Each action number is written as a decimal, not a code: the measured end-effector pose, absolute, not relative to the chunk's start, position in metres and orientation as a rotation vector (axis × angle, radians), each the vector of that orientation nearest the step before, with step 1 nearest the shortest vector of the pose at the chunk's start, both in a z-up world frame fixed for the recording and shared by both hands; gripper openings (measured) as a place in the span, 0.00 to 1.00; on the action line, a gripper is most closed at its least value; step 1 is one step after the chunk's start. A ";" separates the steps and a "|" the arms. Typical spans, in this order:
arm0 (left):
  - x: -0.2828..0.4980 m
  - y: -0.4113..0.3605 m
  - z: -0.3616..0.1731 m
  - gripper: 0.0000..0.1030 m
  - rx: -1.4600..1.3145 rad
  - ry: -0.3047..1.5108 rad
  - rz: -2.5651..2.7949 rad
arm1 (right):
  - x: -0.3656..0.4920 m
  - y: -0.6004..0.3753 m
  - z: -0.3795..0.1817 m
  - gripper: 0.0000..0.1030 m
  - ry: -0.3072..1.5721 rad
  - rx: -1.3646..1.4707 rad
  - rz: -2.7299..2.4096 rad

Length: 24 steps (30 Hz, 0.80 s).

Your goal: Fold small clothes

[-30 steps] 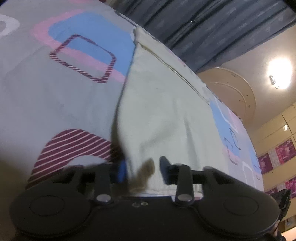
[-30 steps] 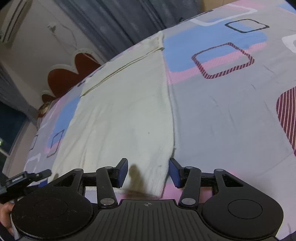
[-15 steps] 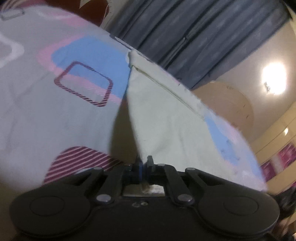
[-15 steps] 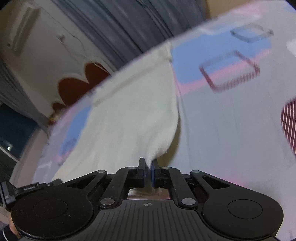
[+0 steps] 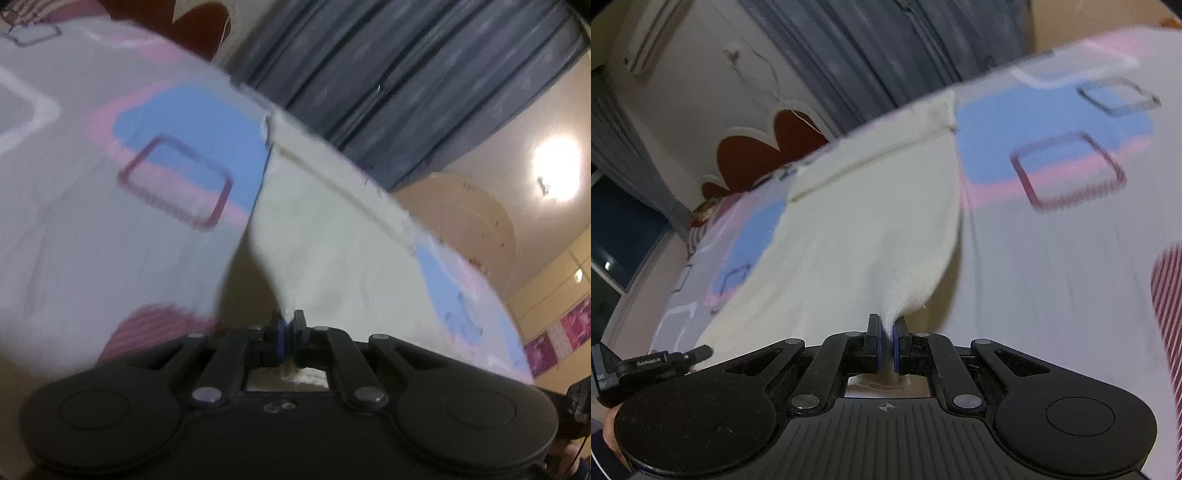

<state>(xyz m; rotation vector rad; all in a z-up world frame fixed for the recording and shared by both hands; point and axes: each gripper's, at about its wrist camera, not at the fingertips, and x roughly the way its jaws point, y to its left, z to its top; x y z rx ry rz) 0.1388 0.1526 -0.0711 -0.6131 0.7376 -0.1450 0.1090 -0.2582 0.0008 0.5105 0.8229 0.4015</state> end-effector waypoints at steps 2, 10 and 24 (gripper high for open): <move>0.153 0.154 -0.057 0.03 -0.643 0.702 -0.148 | 0.121 -0.258 0.013 0.05 0.792 0.492 0.411; 0.238 0.151 -0.010 0.03 -0.704 0.588 -0.181 | 0.214 -0.272 0.067 0.05 0.698 0.529 0.399; 0.477 0.160 -0.053 0.03 -0.656 0.673 -0.149 | 0.452 -0.277 0.005 0.05 0.797 0.660 0.282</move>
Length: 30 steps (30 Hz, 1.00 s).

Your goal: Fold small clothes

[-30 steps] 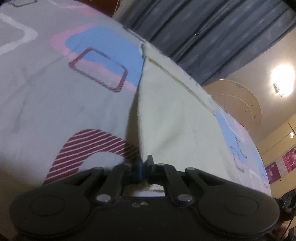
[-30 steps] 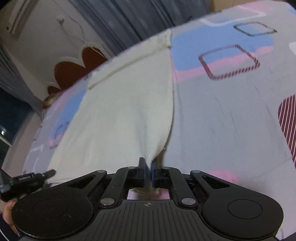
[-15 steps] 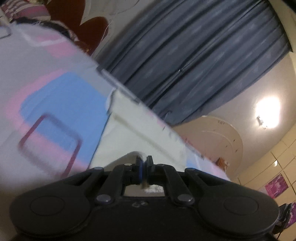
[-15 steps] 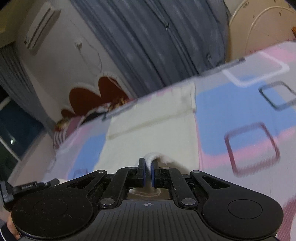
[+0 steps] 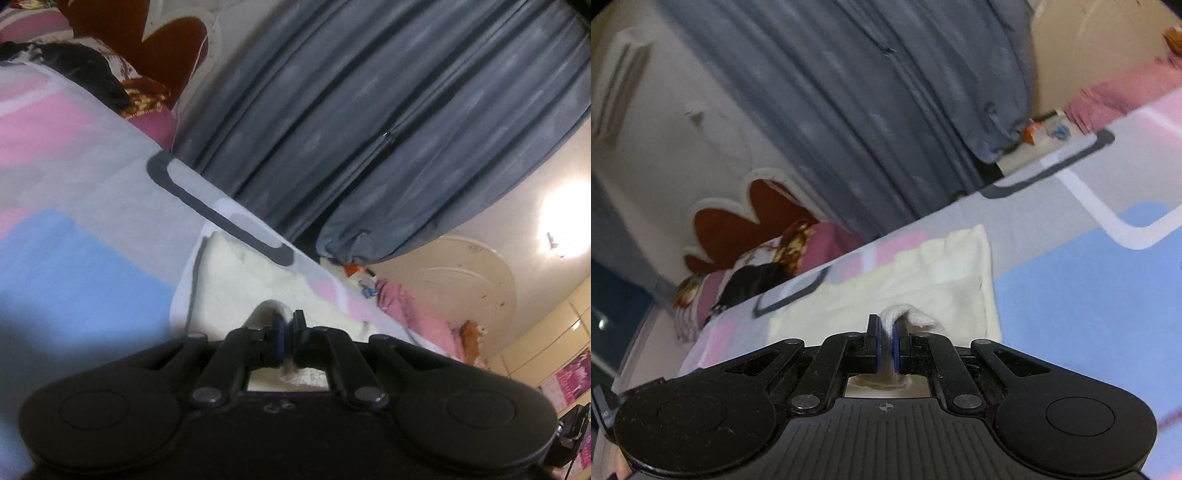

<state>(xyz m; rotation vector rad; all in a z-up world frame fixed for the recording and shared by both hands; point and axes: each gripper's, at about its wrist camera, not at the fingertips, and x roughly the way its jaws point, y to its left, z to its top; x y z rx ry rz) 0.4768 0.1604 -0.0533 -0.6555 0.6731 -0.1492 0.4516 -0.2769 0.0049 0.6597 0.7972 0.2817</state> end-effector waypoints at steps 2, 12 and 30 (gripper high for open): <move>0.507 0.160 -0.071 0.03 -0.647 0.699 -0.143 | 0.483 -0.282 -0.021 0.05 0.827 0.698 0.264; 0.542 0.160 -0.097 0.87 -0.659 0.518 -0.149 | 0.539 -0.307 -0.077 0.54 0.718 0.693 0.190; 0.553 0.114 -0.100 0.02 -0.087 0.649 -0.172 | 0.522 -0.226 -0.093 0.02 0.746 0.067 0.288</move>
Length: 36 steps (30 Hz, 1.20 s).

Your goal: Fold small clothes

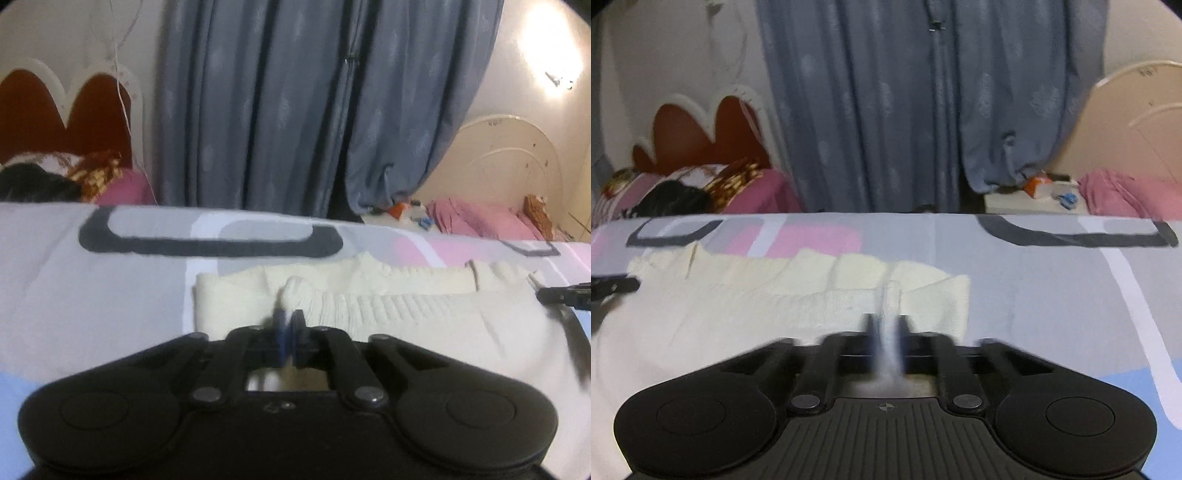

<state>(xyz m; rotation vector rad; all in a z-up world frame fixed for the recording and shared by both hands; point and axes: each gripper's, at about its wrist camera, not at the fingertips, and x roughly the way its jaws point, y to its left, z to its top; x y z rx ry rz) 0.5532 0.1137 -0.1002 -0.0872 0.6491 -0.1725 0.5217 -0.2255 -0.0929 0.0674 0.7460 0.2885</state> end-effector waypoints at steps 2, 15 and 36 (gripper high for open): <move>0.545 0.116 -0.093 0.02 -0.120 0.571 -0.173 | 0.512 -0.221 -0.089 0.02 0.691 0.014 0.285; 0.585 0.108 -0.117 0.05 -0.130 0.656 -0.100 | 0.545 -0.222 -0.112 0.02 0.743 0.069 0.193; 0.553 0.064 -0.112 0.77 0.095 0.642 -0.135 | 0.528 -0.207 -0.107 0.23 0.735 -0.031 0.135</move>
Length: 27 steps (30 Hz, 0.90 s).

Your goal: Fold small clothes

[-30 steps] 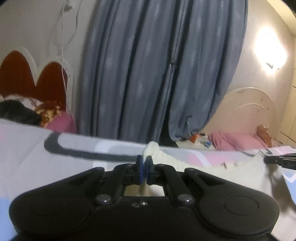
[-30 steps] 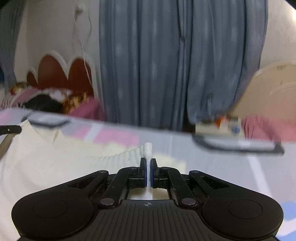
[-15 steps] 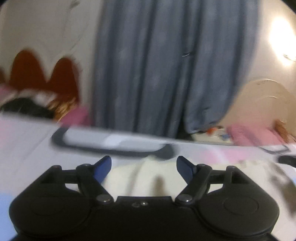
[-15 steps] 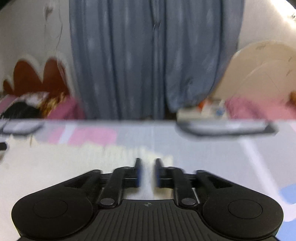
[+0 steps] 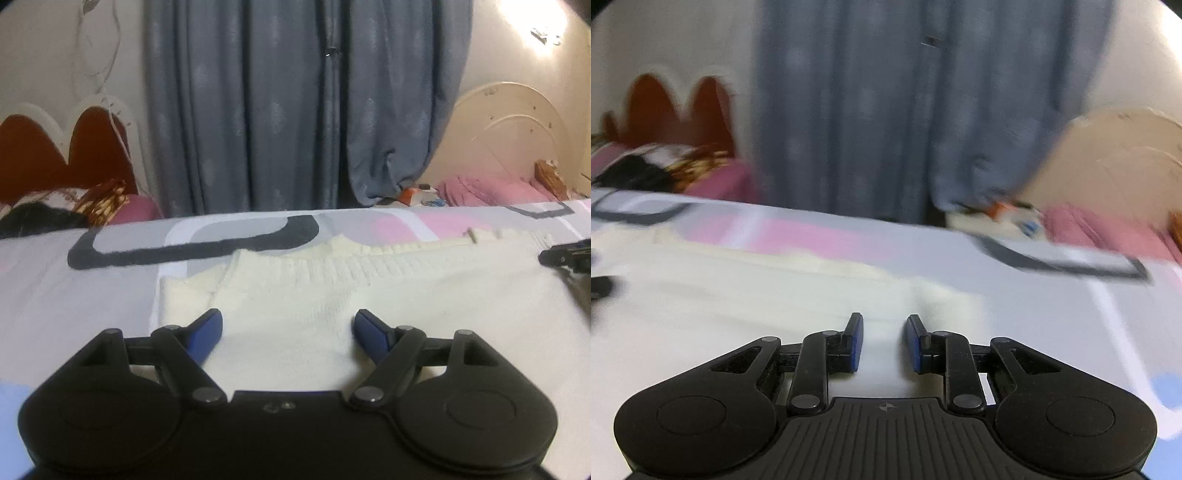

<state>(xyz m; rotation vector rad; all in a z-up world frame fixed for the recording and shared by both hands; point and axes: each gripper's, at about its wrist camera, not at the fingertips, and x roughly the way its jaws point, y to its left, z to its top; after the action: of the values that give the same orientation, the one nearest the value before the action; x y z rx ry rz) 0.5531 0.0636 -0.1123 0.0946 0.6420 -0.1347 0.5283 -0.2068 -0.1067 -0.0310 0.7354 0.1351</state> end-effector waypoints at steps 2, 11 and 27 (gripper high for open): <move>0.549 0.054 -0.104 0.74 0.129 0.623 -0.106 | 0.523 -0.205 -0.098 0.23 0.722 -0.054 0.115; 0.511 0.003 -0.109 0.76 0.073 0.650 -0.209 | 0.471 -0.136 -0.093 0.23 0.698 -0.069 0.360; 0.463 -0.010 -0.116 0.75 0.107 0.666 -0.176 | 0.418 -0.131 -0.075 0.23 0.740 -0.093 0.366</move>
<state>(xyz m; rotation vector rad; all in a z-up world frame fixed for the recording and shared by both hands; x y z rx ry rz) 0.4628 -0.0099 -0.1161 0.1065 0.6661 -0.1764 0.4179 -0.1308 -0.0748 -0.0926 0.7404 0.3656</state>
